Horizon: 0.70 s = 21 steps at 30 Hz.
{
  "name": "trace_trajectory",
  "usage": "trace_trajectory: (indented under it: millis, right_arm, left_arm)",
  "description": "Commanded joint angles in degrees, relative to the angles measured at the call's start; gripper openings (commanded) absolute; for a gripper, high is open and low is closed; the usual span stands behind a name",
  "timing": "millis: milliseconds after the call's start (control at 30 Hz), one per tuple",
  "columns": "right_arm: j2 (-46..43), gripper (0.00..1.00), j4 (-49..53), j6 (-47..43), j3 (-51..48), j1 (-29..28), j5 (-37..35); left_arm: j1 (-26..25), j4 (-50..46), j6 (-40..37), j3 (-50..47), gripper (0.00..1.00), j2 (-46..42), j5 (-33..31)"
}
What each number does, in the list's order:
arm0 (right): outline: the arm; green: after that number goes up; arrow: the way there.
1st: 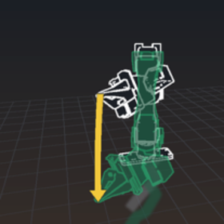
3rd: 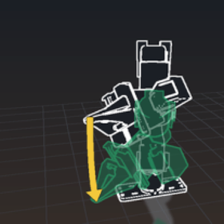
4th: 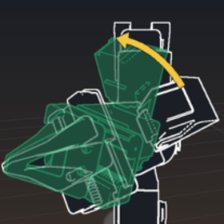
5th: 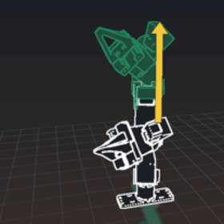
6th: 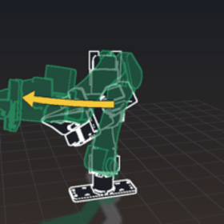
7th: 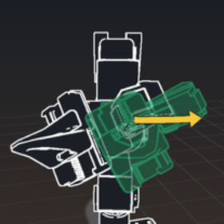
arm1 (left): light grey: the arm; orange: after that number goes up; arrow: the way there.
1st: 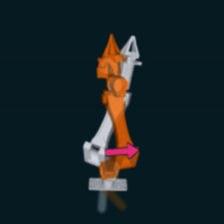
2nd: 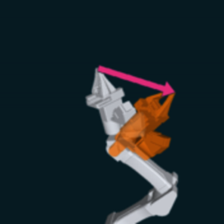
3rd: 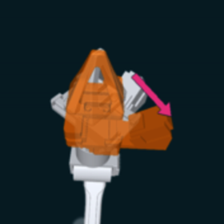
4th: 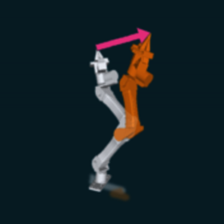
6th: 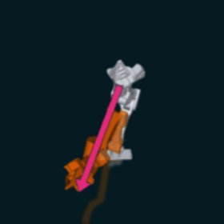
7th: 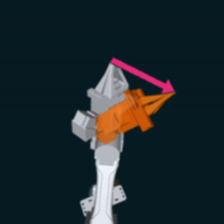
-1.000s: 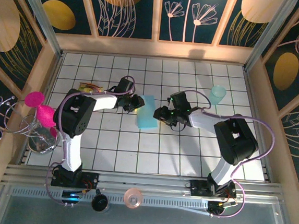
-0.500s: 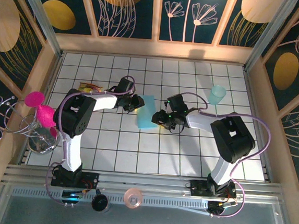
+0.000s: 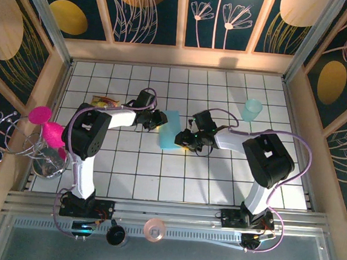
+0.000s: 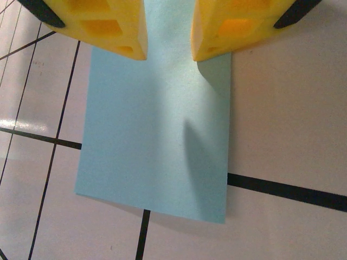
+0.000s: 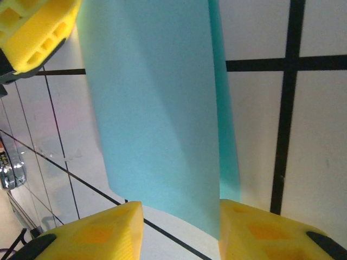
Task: Fold a paper plane with a square sheet of paper (pick it up from the middle)
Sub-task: Fold the triangle a second time at the center of the table.
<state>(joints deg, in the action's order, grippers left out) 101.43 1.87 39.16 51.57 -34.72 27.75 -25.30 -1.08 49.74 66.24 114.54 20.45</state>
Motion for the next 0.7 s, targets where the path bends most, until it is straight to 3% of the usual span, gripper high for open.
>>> trace_trajectory:
  millis: [0,400,667]
  right_arm:
    - [0.1,0.38,-3.3,0.9,-0.8,-0.4,1.5]
    - [0.6,0.29,-6.7,5.2,-1.6,1.4,1.6]
    - [0.7,0.16,-4.5,5.1,-1.6,1.4,1.2]
  left_arm:
    - [-0.3,-4.3,-0.5,-0.1,0.29,1.6,-1.5]
    - [-0.3,-4.2,-0.8,-0.4,0.28,1.3,-1.5]
    - [-0.3,-3.9,-1.1,0.2,0.28,1.0,-0.9]
